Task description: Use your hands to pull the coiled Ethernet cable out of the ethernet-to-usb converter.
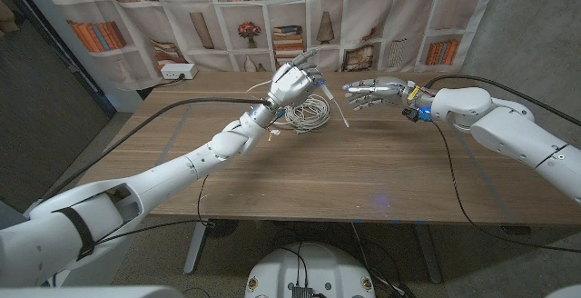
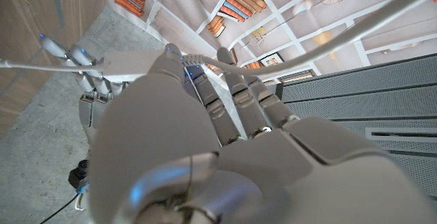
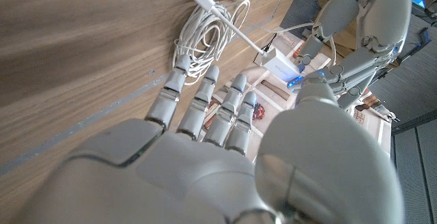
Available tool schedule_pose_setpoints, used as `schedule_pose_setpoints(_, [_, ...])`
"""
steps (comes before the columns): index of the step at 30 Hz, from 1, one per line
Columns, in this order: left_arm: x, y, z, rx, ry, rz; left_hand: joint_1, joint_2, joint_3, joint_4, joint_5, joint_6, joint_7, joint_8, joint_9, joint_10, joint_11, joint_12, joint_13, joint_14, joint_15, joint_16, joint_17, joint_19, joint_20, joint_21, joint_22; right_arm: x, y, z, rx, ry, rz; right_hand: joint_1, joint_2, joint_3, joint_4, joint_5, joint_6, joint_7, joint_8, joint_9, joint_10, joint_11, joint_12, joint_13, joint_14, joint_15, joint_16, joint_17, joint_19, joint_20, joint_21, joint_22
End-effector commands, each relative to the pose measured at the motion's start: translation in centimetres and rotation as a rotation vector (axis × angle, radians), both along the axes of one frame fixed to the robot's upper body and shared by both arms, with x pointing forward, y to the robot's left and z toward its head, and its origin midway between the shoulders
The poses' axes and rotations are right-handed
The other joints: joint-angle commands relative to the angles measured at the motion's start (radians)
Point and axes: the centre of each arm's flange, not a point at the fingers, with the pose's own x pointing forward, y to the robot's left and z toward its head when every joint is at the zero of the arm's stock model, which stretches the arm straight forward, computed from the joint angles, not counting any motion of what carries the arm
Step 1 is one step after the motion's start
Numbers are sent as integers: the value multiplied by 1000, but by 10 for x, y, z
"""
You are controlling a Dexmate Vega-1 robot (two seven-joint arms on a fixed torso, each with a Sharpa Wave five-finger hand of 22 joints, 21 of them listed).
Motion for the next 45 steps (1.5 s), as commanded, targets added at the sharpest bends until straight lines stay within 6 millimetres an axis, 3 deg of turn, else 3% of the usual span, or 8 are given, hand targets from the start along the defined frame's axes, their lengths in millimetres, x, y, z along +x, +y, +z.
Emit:
schedule_pose_setpoints(1, [10,-7,0,-198,56,-151,4,-5,50,33,-1,58,51,310,237,13,0,8,7,22,-115,0,3,15,-80,-1,1,-9,11,3,25,29,59,-21,-13,-16,3,8,-48,15,3,1,-39,17,5,1,-33,16,4,4,17,5,3,0])
schedule_pose_setpoints(6, [13,-15,-3,-286,96,-209,6,-11,57,28,-3,60,60,308,225,17,1,7,12,29,-116,-2,2,19,-78,-3,1,-31,17,15,49,-78,-22,-44,-44,-43,5,20,-81,39,7,-1,-79,43,6,-2,-72,46,3,3,37,9,7,-2])
schedule_pose_setpoints(11, [9,-26,-8,-353,121,-266,5,-14,64,25,-4,62,62,310,220,18,1,5,15,33,-115,-4,1,20,-78,-5,1,-82,30,31,58,-308,-223,-62,-56,-58,11,28,-103,52,9,-3,-107,59,6,-4,-101,64,2,4,44,9,6,-3])
schedule_pose_setpoints(15, [7,-29,-9,-431,148,-328,4,-16,69,23,-5,66,63,310,214,19,1,3,18,34,-115,-6,1,21,-78,-6,2,-102,38,42,40,-340,-269,-84,-56,-69,22,33,-91,65,19,-3,-111,72,11,-4,-113,70,6,5,41,10,3,-4])
schedule_pose_setpoints(18, [4,-32,-9,-488,170,-380,4,-17,72,21,-5,65,61,309,211,20,1,2,19,35,-115,-7,1,21,-78,-7,2,-105,37,45,44,-339,-277,-118,-58,-85,38,35,-98,82,19,-3,-119,83,15,-5,-129,82,6,6,20,10,-7,-5])
schedule_pose_setpoints(25, [2,-38,-13,-620,219,-494,3,-19,81,18,-7,65,65,308,203,20,2,-2,23,38,-116,-9,0,21,-78,-9,2,-114,23,53,62,-371,-306,-135,-65,-97,44,38,-113,91,17,-4,-139,97,13,-6,-153,95,4,6,2,10,-14,-5])
schedule_pose_setpoints(34, [3,-59,-14,-731,266,-611,1,-20,90,15,-10,65,71,303,189,18,3,-6,27,37,-117,-12,0,22,-76,-10,2,-128,11,61,-25,-384,-415,-97,-40,-82,29,51,-83,95,33,-5,-153,98,17,-8,-177,90,7,3,-21,10,-18,-5])
schedule_pose_setpoints(45, [-3,-83,-4,-752,289,-680,-5,-23,99,13,-13,62,73,303,184,12,4,-11,32,35,-117,-16,-1,19,-75,-12,3,-123,17,66,-171,-356,-528,-52,-28,-70,7,60,-52,78,43,-5,-122,69,34,-10,-166,75,15,0,-33,10,-16,-5])
